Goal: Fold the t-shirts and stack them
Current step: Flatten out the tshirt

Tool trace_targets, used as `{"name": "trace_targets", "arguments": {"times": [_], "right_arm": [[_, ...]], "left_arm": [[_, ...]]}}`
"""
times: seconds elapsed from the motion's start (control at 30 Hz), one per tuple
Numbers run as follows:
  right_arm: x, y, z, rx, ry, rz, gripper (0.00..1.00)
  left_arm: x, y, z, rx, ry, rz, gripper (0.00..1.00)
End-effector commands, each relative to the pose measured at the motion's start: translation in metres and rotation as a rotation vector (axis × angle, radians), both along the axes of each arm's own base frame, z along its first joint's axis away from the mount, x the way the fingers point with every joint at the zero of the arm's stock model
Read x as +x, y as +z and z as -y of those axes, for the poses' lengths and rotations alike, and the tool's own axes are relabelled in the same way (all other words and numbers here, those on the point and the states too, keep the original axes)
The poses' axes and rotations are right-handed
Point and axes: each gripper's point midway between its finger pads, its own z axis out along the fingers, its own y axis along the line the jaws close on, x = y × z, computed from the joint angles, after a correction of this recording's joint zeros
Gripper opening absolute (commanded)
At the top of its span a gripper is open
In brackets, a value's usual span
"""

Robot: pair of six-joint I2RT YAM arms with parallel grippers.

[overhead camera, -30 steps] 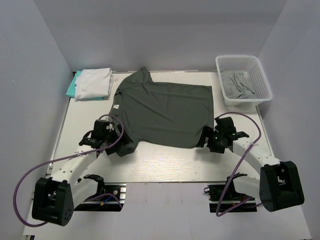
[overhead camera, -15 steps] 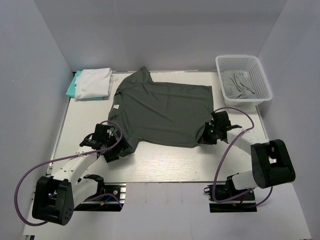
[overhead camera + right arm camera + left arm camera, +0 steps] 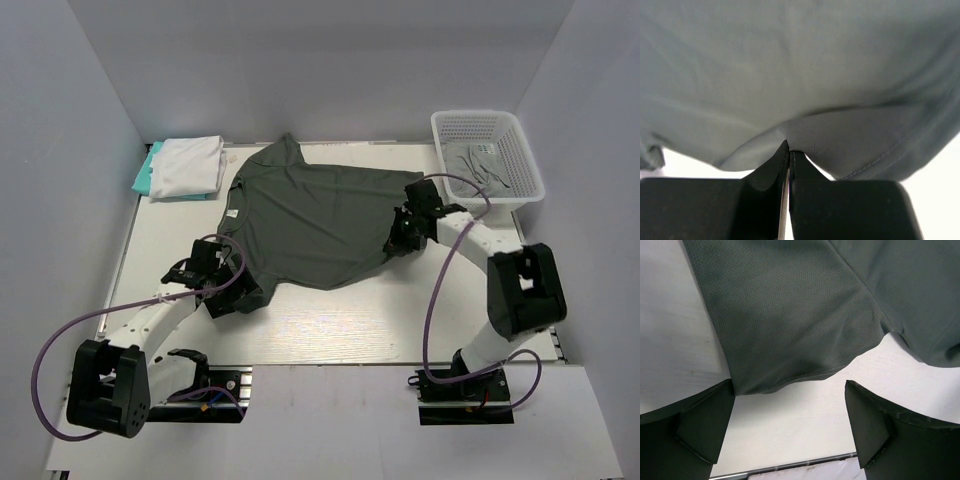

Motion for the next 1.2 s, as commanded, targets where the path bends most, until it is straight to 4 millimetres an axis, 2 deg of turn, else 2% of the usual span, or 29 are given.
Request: {"name": "trace_targets", "arguments": {"times": [0.0, 0.03, 0.07, 0.1, 0.13, 0.17, 0.2, 0.23, 0.27, 0.3, 0.37, 0.43, 0.47, 0.5, 0.53, 0.6, 0.63, 0.67, 0.73, 0.77, 0.87, 1.0, 1.13, 1.17], "right_arm": [[0.02, -0.006, 0.001, -0.079, 0.008, -0.034, 0.0], [0.032, 0.0, -0.004, -0.082, 0.028, -0.002, 0.0], [0.036, -0.001, -0.004, -0.093, 0.027, -0.009, 0.0], [0.051, 0.011, -0.01, -0.091, 0.03, 0.025, 0.0], [0.065, 0.001, -0.014, -0.116, 0.039, 0.01, 0.0], [0.069, 0.0, -0.015, -0.129, 0.046, 0.009, 0.01], [0.069, -0.012, -0.015, -0.162, 0.056, -0.025, 0.06], [0.091, -0.004, -0.022, -0.162, 0.049, 0.006, 0.09], [0.096, -0.013, -0.019, -0.205, 0.052, -0.001, 0.14], [0.097, -0.006, -0.02, -0.217, 0.057, -0.006, 0.22], [0.102, -0.001, -0.019, -0.248, 0.07, 0.02, 0.29], [0.094, -0.005, -0.016, -0.258, 0.081, 0.022, 0.45], [0.091, 0.008, -0.014, -0.252, 0.08, 0.064, 0.5], [0.087, 0.011, -0.012, -0.252, 0.081, 0.074, 0.58], [0.087, 0.022, -0.011, -0.242, 0.079, 0.106, 0.61], [0.072, 0.019, -0.006, -0.239, 0.084, 0.101, 0.61], [0.073, 0.026, -0.007, -0.224, 0.084, 0.133, 0.61], [0.062, 0.019, -0.002, -0.223, 0.085, 0.111, 0.61], [0.059, 0.018, 0.001, -0.229, 0.083, 0.124, 0.61], [0.058, 0.013, 0.009, -0.264, 0.066, 0.122, 0.61], [0.064, 0.007, 0.016, -0.299, 0.049, 0.125, 0.61], [0.088, 0.003, 0.016, -0.327, 0.101, 0.219, 0.61], [0.103, -0.005, 0.017, -0.348, 0.152, 0.253, 0.61], [0.105, -0.005, 0.016, -0.348, 0.153, 0.255, 0.61]], "left_arm": [[0.012, 0.011, -0.003, 0.026, 0.0, 0.041, 1.0], [0.013, 0.011, -0.004, 0.034, 0.004, 0.043, 1.0], [0.014, 0.013, -0.004, 0.034, 0.004, 0.045, 1.0], [0.014, 0.013, -0.004, 0.034, 0.004, 0.045, 1.0], [0.014, 0.013, -0.004, 0.034, 0.004, 0.045, 1.0], [0.012, 0.013, -0.005, 0.036, 0.004, 0.036, 1.0], [0.015, 0.016, -0.004, 0.034, 0.004, 0.046, 1.0], [0.016, 0.016, -0.005, 0.041, 0.008, 0.048, 1.0], [0.014, 0.017, -0.005, 0.038, 0.016, 0.044, 1.0], [0.012, 0.016, -0.006, 0.04, 0.016, 0.035, 1.0], [0.013, 0.018, -0.007, 0.046, 0.021, 0.046, 1.0], [0.011, 0.017, -0.009, 0.056, 0.025, 0.039, 1.0], [0.011, 0.017, -0.009, 0.056, 0.025, 0.039, 1.0], [0.011, 0.017, -0.009, 0.056, 0.025, 0.039, 1.0], [0.011, 0.017, -0.009, 0.056, 0.025, 0.039, 1.0], [0.011, 0.015, -0.009, 0.058, 0.025, 0.03, 1.0], [0.011, 0.014, -0.011, 0.066, 0.029, 0.031, 1.0], [0.011, 0.014, -0.011, 0.066, 0.029, 0.031, 1.0], [0.011, 0.015, -0.011, 0.062, 0.037, 0.029, 1.0], [0.012, 0.014, -0.012, 0.07, 0.041, 0.031, 1.0], [0.015, 0.015, -0.013, 0.064, 0.059, 0.038, 1.0], [0.02, 0.013, -0.02, 0.085, 0.096, 0.054, 1.0], [0.028, 0.015, -0.019, 0.081, 0.097, 0.07, 0.92], [0.027, 0.011, -0.019, 0.082, 0.096, 0.064, 0.87]]}}
